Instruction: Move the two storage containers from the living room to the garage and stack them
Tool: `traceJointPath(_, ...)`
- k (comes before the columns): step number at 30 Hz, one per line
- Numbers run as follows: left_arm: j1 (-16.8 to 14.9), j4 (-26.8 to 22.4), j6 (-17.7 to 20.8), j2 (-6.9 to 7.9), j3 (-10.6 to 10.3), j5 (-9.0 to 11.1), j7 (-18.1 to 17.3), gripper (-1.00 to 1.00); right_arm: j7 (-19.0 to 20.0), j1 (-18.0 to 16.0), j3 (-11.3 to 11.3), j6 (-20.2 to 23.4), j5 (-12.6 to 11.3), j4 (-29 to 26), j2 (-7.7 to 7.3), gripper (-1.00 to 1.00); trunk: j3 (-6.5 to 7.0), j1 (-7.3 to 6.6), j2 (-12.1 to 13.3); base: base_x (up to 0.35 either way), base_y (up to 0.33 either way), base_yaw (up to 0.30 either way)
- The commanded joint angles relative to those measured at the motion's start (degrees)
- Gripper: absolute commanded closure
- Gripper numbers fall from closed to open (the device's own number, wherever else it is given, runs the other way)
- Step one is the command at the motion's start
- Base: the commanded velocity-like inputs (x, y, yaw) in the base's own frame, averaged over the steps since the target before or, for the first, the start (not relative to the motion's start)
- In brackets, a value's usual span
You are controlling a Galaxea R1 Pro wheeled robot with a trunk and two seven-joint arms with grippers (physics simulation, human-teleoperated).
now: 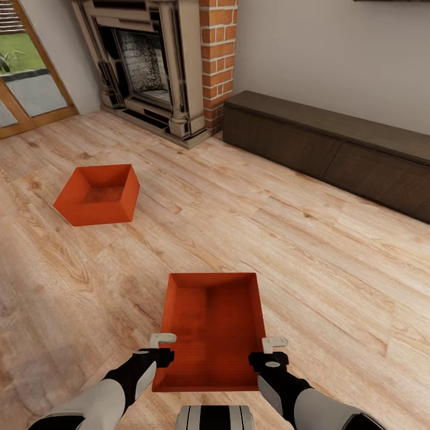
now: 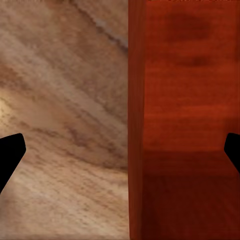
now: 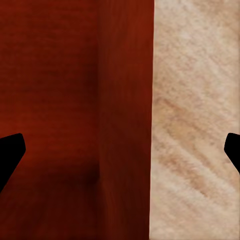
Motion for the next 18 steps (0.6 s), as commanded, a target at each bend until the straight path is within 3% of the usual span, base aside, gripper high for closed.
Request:
traceJointPath(1,0.01,-0.12,0.32,-0.03,0.25,-0.28,0.12,-1.0,-0.28,-0.03,0.49,0.02,-0.51,-0.03,-0.01,-1.0,-0.03,-0.01,-0.01,0.0,0.0,0.0)
traceJointPath(18,0.01,-0.12,0.21,0.03,0.25,-0.28,0.12,-1.0,-0.28,-0.03,0.49,0.02,-0.6,-0.03,-0.18,-1.0,-0.03,-0.01,-0.01,0.0,0.0,0.0)
